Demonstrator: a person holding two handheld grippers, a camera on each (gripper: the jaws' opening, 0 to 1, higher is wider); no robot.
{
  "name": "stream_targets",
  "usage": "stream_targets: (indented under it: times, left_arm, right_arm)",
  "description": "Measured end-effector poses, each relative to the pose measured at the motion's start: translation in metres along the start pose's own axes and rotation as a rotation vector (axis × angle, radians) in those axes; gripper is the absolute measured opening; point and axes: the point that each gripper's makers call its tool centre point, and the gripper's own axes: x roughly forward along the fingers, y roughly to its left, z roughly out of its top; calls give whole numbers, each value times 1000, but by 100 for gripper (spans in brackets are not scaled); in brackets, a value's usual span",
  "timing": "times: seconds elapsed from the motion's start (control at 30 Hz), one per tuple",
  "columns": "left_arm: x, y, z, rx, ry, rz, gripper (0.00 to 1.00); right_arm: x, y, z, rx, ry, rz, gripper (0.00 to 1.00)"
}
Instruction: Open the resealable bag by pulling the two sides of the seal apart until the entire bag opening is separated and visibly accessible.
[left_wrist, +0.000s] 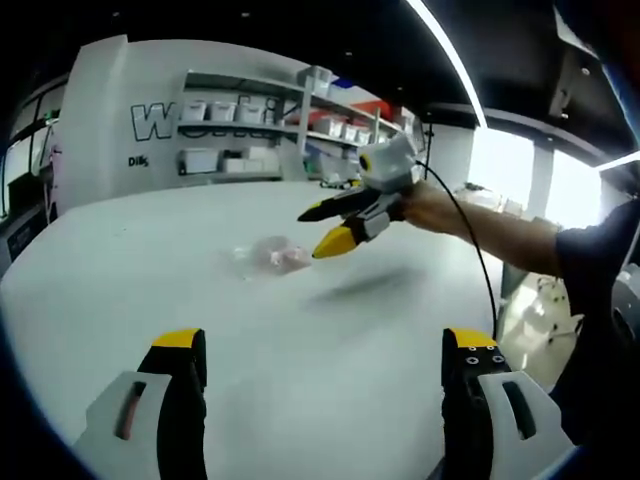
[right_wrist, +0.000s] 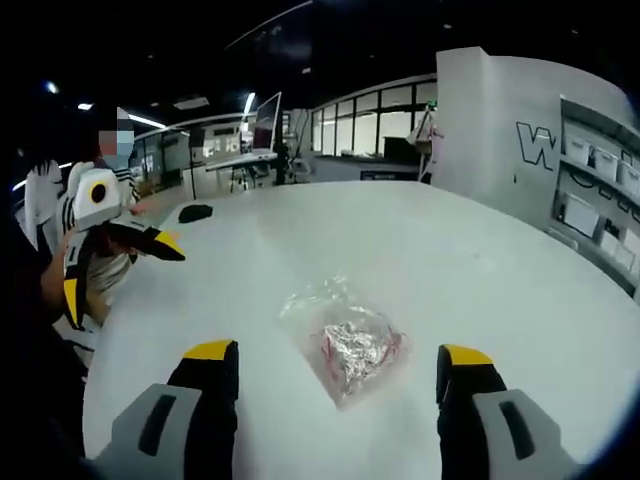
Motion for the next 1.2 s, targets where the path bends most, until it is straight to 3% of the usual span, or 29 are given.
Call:
stream_targets:
  times: [1.2]
  left_arm:
    - [8, 3, -4, -7, 6, -9, 97]
  right_arm:
    - [19, 4, -3, -58, 28, 3, 73]
